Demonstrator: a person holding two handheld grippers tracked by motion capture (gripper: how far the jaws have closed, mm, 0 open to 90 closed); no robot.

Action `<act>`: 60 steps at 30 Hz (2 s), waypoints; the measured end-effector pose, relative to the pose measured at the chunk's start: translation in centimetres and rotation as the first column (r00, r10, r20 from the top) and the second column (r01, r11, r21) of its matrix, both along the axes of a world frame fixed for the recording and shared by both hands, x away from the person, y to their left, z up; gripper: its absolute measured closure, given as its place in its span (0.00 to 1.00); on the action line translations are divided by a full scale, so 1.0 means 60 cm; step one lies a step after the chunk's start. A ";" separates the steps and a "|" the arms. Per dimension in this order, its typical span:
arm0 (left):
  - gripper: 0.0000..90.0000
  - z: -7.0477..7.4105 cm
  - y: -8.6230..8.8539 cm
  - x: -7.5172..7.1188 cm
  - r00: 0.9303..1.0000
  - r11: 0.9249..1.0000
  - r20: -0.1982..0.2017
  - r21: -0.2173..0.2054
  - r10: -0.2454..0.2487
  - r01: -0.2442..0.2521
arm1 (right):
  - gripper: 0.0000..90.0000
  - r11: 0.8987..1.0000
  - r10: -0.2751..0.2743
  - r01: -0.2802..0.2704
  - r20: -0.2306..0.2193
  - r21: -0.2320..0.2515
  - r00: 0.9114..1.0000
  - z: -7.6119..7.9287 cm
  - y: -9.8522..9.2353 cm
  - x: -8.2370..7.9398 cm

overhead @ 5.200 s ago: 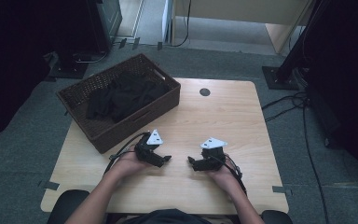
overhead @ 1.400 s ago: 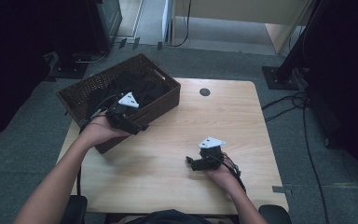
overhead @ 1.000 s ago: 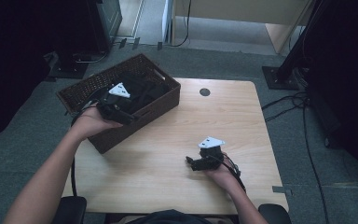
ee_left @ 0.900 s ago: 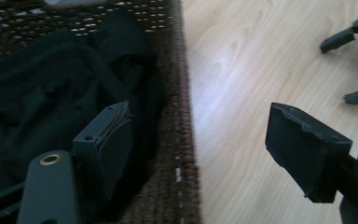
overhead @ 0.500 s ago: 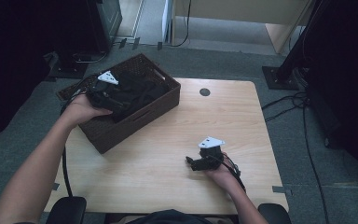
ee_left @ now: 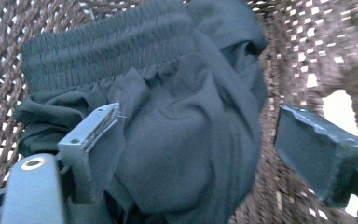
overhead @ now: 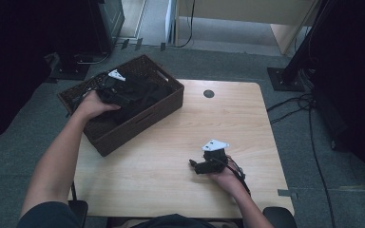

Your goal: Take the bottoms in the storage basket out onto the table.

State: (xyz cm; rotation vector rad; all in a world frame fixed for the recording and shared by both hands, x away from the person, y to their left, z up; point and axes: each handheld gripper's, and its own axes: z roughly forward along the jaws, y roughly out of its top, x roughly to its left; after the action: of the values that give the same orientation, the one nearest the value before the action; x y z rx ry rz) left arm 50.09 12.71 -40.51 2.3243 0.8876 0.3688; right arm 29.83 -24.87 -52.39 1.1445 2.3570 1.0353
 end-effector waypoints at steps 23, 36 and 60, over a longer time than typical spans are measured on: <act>0.00 -0.135 -0.031 0.036 0.994 0.995 -0.066 0.062 0.082 -0.078 | 0.11 1.000 0.016 -0.016 0.003 0.002 1.000 0.000 0.002 0.000; 0.00 -0.150 -0.038 0.037 0.985 0.983 -0.056 0.099 0.163 -0.157 | 0.11 1.000 0.006 -0.006 0.004 0.002 1.000 0.000 0.003 0.000; 0.74 -0.102 -0.008 0.046 0.985 0.982 -0.054 0.100 0.163 -0.157 | 0.14 1.000 -0.012 0.012 0.007 0.004 1.000 0.000 0.001 0.001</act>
State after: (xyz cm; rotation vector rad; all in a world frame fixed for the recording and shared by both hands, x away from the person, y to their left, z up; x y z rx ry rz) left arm 52.87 12.23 -46.63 2.3687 1.1140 0.4168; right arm 29.89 -24.79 -52.38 1.1530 2.3412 1.0383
